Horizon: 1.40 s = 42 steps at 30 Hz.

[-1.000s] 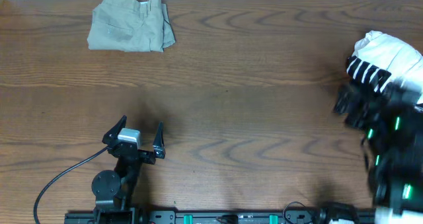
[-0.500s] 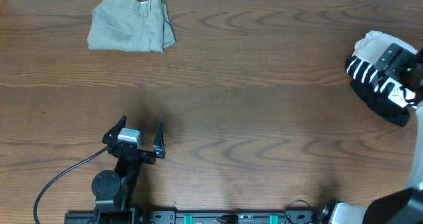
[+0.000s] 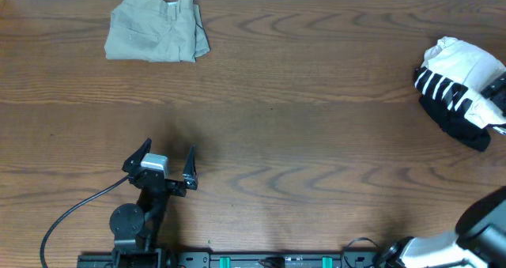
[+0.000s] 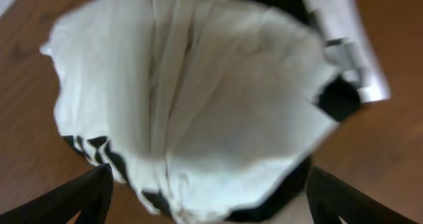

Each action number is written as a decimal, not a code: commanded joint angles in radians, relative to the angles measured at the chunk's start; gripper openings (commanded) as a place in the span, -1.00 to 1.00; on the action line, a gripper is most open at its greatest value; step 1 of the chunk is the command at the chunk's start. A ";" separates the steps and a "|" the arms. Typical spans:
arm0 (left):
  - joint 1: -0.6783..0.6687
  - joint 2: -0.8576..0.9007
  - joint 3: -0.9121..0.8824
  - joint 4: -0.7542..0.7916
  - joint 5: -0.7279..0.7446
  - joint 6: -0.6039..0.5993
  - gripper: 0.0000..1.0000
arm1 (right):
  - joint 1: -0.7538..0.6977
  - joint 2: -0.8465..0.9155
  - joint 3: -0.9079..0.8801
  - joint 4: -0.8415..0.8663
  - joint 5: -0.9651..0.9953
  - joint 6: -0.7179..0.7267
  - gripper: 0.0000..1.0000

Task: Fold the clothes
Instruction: 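Reach the right gripper to the white shirt pile and grasp it, then pull the white shirt left to the table center and release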

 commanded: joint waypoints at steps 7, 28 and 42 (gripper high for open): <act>0.005 -0.006 -0.018 -0.034 0.010 -0.004 0.96 | 0.024 0.110 0.017 0.072 -0.108 -0.055 0.66; 0.005 -0.006 -0.018 -0.034 0.010 -0.004 0.96 | 0.042 -0.171 0.018 0.066 -0.404 0.009 -0.98; 0.005 -0.006 -0.018 -0.034 0.010 -0.004 0.96 | 0.598 -0.237 -0.065 -0.106 -0.392 -0.026 -0.98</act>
